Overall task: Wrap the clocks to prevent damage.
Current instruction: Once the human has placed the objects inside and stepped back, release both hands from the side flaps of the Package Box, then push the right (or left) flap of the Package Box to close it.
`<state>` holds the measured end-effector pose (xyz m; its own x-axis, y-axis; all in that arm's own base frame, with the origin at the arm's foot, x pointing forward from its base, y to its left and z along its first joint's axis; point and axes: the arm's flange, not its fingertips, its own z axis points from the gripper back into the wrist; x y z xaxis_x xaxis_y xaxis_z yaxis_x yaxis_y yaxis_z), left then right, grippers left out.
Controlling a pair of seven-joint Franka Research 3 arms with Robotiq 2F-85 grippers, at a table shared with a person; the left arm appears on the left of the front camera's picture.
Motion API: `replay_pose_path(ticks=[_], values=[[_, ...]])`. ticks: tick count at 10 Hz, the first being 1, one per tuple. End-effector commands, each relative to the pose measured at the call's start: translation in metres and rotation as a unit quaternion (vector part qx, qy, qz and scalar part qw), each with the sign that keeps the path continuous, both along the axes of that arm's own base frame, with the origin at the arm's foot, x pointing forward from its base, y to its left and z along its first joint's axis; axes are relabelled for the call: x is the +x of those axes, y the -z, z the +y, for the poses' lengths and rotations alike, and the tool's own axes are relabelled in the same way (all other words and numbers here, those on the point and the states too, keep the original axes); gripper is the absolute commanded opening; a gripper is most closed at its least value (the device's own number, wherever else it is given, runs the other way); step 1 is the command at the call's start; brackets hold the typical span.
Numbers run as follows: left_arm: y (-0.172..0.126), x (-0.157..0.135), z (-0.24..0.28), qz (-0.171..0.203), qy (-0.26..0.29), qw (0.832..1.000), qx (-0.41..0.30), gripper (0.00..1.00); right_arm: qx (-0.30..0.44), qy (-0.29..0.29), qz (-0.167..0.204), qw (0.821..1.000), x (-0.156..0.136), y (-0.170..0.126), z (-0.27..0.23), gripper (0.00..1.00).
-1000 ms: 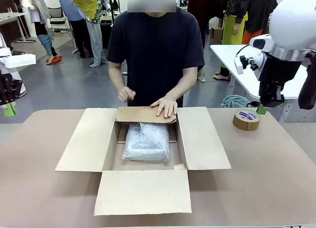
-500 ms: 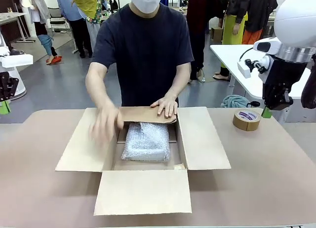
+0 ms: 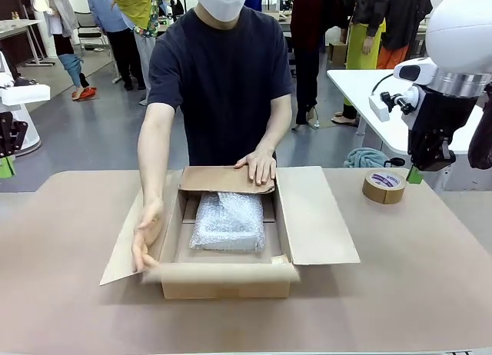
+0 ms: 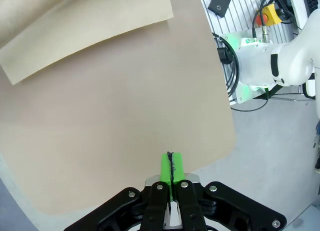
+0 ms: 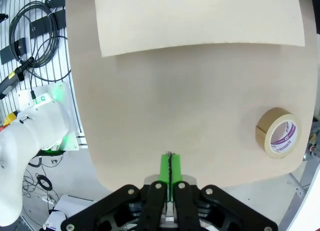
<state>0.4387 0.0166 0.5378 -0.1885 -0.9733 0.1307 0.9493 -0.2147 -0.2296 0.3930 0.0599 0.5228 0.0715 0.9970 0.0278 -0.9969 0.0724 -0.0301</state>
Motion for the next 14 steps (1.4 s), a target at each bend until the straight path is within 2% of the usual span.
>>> replay_pose_path(ticks=[1, 14], values=[[-0.0011, -0.0003, 0.0014, 0.001, 0.001, 1.0, -0.004, 0.0, 0.003, 0.002, -0.003, 1.0, -0.0005, -0.0007, -0.0004, 0.01], [-0.0011, -0.0003, 0.0014, 0.001, 0.001, 1.0, -0.004, 0.0, 0.003, 0.002, -0.003, 1.0, -0.0005, -0.0007, -0.0004, 0.01]])
